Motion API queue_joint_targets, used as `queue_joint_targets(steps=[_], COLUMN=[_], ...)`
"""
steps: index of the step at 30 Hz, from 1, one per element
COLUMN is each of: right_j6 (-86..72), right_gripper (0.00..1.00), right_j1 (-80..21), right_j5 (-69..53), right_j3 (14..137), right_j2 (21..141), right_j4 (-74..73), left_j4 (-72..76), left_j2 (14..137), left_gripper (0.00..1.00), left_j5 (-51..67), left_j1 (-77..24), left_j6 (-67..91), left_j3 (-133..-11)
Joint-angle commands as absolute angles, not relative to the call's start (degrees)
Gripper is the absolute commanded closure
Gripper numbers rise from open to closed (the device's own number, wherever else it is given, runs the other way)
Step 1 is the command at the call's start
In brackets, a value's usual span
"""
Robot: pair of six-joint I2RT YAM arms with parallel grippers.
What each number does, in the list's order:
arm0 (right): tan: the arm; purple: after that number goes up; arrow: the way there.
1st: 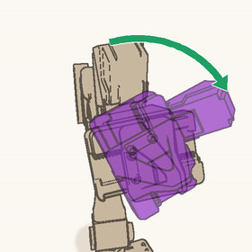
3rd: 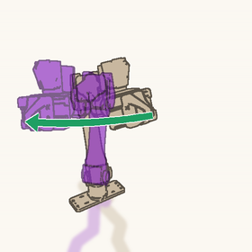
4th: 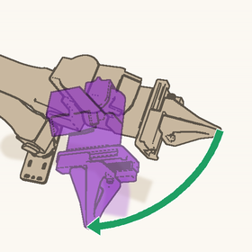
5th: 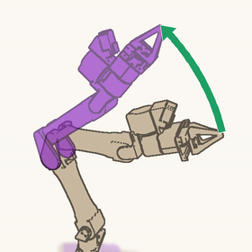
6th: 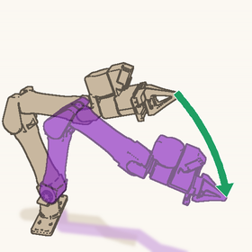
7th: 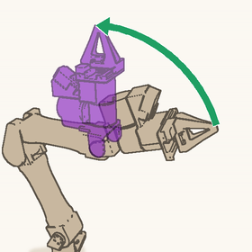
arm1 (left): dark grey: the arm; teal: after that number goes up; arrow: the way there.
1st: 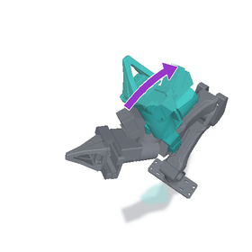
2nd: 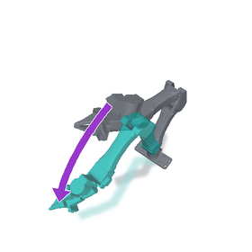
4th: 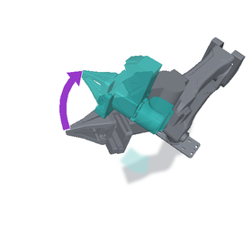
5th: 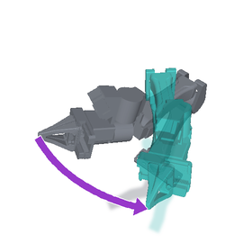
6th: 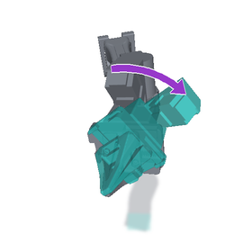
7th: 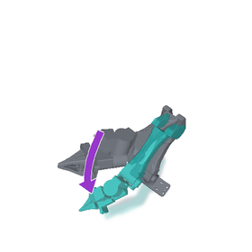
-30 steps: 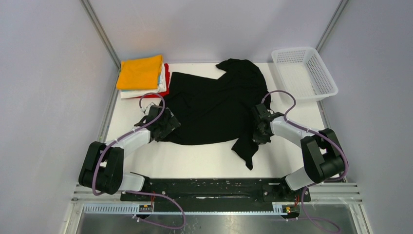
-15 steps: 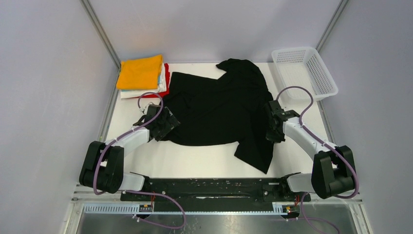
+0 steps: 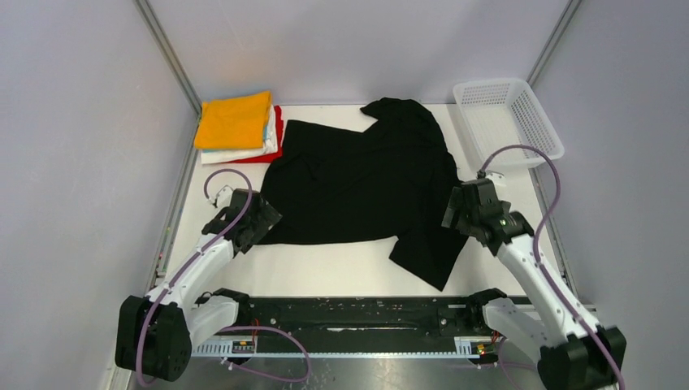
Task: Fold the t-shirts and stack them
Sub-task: Grab the side of the flattened tshirt closest away from the robot with both arms
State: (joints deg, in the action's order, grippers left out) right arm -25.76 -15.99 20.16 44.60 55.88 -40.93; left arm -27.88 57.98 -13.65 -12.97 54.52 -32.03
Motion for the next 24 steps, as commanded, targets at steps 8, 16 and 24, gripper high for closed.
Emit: queue_joint_targets(steps=[8,16,24], right_j6=[-26.4,-24.5,-24.3], right_gripper=[0.01,0.01,0.00], right_j1=[-15.7,-15.7,-15.7], right_j5=[18.0,16.2,19.2], right_j3=[35.9,37.0,37.5], right_j2=[42.6,45.6,46.1], right_j4=[-30.3,-30.7,-31.5], left_j4=[-31.2,-30.5,-31.8], left_j2=[67.9,77.8,78.8], left_gripper=[0.20,0.44,0.67], left_j5=[-23.4,-23.6,-22.7], left_j1=[-12.4,-12.3,-12.3], left_j6=[65.0,65.9,64.6], left_j3=[-30.8,-35.8,-36.7])
